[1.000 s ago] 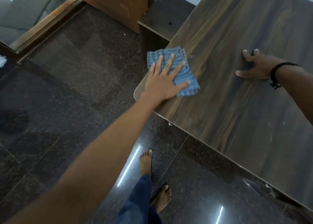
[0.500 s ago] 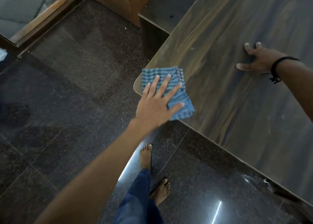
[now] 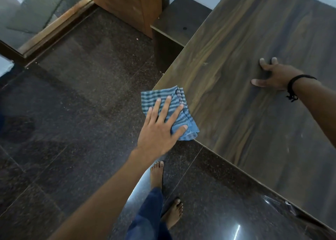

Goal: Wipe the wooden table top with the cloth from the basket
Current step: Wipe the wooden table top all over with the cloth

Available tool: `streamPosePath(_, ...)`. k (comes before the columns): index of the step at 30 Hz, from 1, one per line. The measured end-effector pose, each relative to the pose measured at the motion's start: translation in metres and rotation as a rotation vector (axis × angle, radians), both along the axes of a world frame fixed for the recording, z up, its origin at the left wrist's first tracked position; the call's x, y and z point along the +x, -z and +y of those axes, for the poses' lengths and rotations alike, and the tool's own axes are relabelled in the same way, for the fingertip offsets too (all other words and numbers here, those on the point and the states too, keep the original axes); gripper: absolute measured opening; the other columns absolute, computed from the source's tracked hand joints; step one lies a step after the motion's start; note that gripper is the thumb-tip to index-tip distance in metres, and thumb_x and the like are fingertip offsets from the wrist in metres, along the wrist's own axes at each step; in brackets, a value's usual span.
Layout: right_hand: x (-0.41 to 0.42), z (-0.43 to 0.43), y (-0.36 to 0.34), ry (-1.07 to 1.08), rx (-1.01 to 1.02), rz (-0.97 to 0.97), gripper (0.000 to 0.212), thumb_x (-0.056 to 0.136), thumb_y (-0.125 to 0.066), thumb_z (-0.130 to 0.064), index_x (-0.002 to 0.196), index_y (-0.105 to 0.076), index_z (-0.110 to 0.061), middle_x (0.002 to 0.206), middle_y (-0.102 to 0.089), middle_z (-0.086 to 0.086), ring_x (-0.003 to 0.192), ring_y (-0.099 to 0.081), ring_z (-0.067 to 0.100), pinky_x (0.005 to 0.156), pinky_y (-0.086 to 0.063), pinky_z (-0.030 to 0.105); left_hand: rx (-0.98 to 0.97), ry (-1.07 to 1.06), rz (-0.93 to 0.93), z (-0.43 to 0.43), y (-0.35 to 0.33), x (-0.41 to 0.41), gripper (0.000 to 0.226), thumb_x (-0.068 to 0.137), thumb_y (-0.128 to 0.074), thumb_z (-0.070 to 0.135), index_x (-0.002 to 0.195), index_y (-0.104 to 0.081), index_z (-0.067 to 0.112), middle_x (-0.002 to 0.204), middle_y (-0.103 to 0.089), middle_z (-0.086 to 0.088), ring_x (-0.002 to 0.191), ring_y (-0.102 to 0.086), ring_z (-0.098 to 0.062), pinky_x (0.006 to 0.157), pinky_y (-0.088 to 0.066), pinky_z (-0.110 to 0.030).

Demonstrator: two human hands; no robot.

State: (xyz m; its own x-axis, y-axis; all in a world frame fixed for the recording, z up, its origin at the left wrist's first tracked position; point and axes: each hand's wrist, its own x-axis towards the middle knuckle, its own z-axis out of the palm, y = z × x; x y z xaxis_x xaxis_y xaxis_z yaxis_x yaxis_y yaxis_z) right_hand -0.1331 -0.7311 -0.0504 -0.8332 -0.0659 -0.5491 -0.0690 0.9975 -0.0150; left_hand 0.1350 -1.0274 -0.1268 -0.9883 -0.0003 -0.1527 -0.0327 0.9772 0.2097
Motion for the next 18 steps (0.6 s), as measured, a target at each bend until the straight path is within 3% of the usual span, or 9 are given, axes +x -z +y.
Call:
streamPosePath(4, -0.005, 0.003, 0.001, 0.017, 0.001, 0.001, 0.095, 0.088, -0.057, -0.067, 0.161, -0.003, -0.037, 0.169, 0.003, 0.007, 0.15, -0.021, 0.041, 0.119, -0.024, 0.05, 0.0, -0.064, -0.066, 0.0, -0.007, -0.037, 0.08, 0.09, -0.007, 0.078, 0.159, 0.007, 0.04, 0.168, 0.015, -0.004, 0.154, 0.014, -0.031, 0.125, 0.005, -0.047)
streamPosePath(8, -0.006, 0.005, 0.002, 0.013, -0.003, 0.002, 0.095, 0.088, -0.057, -0.067, 0.16, -0.003, -0.036, 0.169, 0.004, 0.008, 0.151, -0.019, 0.041, 0.12, -0.022, 0.051, 0.058, -0.133, -0.075, -0.019, -0.014, -0.116, 0.078, 0.095, -0.021, 0.077, 0.159, 0.005, 0.042, 0.168, 0.016, -0.002, 0.154, 0.015, -0.03, 0.124, 0.005, -0.047)
streamPosePath(14, -0.007, 0.003, 0.002, 0.009, 0.009, -0.003, 0.095, 0.089, -0.056, -0.066, 0.161, -0.002, -0.035, 0.169, 0.004, 0.008, 0.151, -0.019, 0.04, 0.12, -0.024, 0.05, 0.118, 0.03, -0.189, -0.016, -0.028, -0.208, 0.078, 0.096, -0.025, 0.076, 0.159, 0.006, 0.041, 0.167, 0.021, 0.001, 0.153, 0.018, -0.028, 0.124, 0.005, -0.049)
streamPosePath(18, -0.006, 0.004, -0.001, 0.019, 0.016, -0.019, 0.097, 0.088, -0.056, -0.069, 0.161, -0.001, -0.036, 0.169, 0.005, 0.007, 0.151, -0.019, 0.04, 0.12, -0.024, 0.049, 0.111, 0.028, -0.164, -0.008, -0.031, -0.218, 0.075, 0.097, -0.022, 0.074, 0.159, 0.005, 0.04, 0.168, 0.018, 0.0, 0.154, 0.016, -0.026, 0.125, 0.003, -0.048)
